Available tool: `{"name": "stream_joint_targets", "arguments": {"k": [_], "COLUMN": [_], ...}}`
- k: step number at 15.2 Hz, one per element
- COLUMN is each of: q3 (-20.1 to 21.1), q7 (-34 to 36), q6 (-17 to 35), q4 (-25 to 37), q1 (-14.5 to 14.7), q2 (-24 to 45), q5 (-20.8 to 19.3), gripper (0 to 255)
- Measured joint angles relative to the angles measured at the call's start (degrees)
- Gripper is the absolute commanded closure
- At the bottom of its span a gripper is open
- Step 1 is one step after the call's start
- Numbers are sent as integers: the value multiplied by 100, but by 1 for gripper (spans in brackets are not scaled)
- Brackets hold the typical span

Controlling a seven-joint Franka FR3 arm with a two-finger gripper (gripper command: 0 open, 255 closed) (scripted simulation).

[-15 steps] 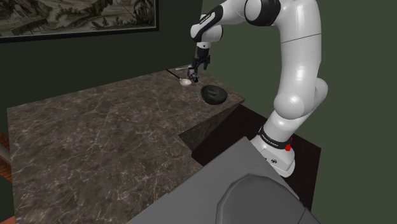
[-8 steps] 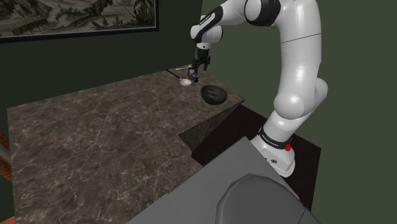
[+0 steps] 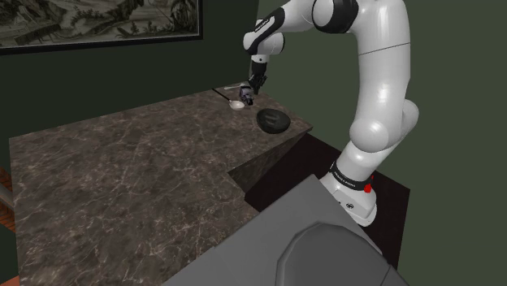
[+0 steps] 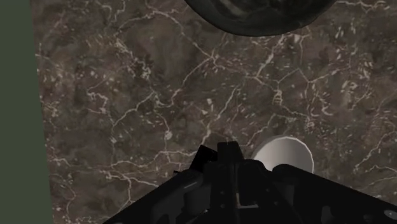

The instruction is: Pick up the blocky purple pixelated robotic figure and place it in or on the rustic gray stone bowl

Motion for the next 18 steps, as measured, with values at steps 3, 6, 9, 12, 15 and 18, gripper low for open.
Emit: {"name": "stream_joint_targets", "arguments": {"k": [3, 6, 9, 12, 15, 18], "q3": [0, -40, -159, -281, -291, -276], "q7": [0, 241, 754, 1234, 1358, 1354], "q6": [0, 0, -42, -161, -105, 16], "q4": [0, 351, 1125, 1962, 2170, 2224], "q1": [0, 55, 137, 179, 190, 159], "q2": [0, 294, 925, 1555, 1801, 1973], "q5": [0, -20, -62, -95, -88, -68], "gripper": [0, 0, 0, 0, 0, 0]}}
